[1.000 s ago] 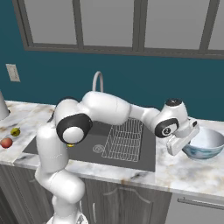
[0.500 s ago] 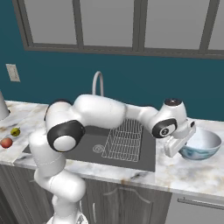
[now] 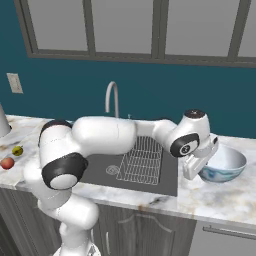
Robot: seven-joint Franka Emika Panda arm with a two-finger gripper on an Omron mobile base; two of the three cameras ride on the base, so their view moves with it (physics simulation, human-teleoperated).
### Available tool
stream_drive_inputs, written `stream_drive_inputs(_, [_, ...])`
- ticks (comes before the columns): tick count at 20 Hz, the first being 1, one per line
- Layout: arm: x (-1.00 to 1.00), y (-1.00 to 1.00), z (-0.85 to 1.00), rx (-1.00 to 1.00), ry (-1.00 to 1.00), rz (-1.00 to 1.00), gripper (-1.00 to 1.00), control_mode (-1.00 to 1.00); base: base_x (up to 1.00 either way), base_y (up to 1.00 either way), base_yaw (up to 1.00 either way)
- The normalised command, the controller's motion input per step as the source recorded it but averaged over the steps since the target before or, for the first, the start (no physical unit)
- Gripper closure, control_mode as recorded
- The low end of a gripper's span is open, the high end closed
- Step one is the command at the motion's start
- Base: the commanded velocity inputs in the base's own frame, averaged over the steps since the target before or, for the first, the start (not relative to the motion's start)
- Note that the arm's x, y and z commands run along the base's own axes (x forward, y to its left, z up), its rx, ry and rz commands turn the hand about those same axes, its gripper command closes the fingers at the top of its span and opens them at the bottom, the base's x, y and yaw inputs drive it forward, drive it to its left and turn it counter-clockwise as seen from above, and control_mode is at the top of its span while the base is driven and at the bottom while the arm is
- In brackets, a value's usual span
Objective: Remove the pear and peach from the sink. Then move the bowl and cup from the counter to the sink for washing.
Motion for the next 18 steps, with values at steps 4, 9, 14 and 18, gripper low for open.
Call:
stream_drive_inputs(4, [-0.16,0.25,0.16,0.0,0.0,0.09,1.0,-1.0,0.0,0.0,0.0])
stream_drive_inputs(9, [-0.16,0.23,0.14,0.0,0.0,0.09,1.0,-1.0,0.0,0.0,0.0])
stream_drive_inputs(14, [-0.13,0.31,0.12,0.0,0.0,0.13,1.0,-1.0,0.0,0.0,0.0])
stream_drive_inputs(18, [-0.12,0.31,0.1,0.0,0.0,0.15,1.0,-1.0,0.0,0.0,0.0])
